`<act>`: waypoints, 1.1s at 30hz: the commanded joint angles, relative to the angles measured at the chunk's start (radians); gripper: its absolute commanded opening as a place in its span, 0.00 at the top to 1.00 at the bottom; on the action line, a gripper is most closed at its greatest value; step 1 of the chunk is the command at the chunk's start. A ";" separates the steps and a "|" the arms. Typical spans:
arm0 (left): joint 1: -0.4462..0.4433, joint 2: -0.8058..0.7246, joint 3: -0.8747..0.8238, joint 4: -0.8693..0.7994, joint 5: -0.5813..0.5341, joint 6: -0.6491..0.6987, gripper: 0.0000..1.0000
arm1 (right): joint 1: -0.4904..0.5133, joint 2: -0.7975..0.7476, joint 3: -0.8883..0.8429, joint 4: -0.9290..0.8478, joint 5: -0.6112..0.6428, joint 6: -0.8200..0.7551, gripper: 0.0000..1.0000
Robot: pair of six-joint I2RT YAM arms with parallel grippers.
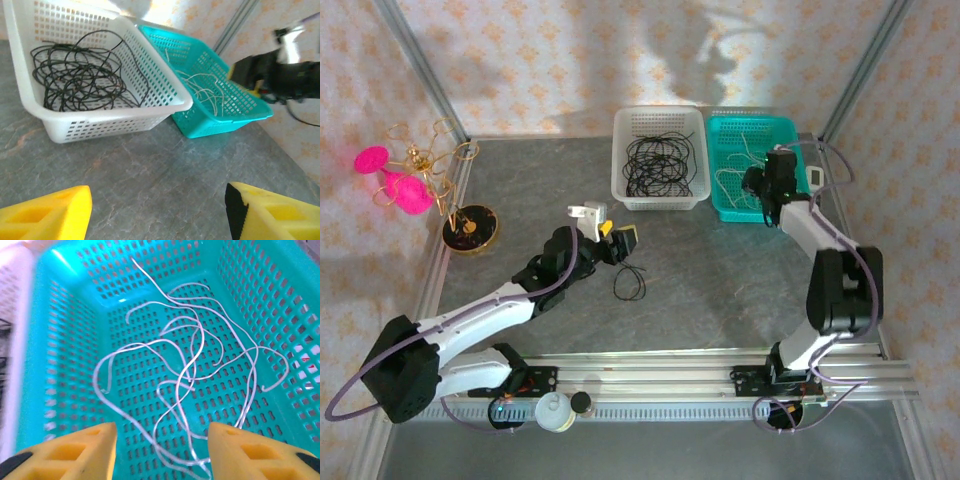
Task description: Untangle the cables
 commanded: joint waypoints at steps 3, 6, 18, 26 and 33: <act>-0.009 -0.006 0.005 -0.089 -0.093 -0.071 0.31 | 0.090 -0.229 -0.236 0.159 -0.044 0.072 0.48; -0.009 -0.007 -0.011 -0.138 -0.136 -0.110 0.30 | 0.193 -0.316 -0.378 0.262 -0.022 0.097 0.50; -0.011 0.011 -0.050 -0.299 -0.254 -0.257 0.26 | 0.574 -0.266 -0.728 0.743 0.080 0.036 0.52; -0.070 0.108 0.019 -0.443 -0.259 -0.299 0.27 | 0.576 -0.230 -0.719 0.753 0.080 0.026 0.52; -0.112 0.161 0.004 -0.424 -0.193 -0.308 0.32 | 0.576 -0.215 -0.711 0.740 0.077 0.029 0.52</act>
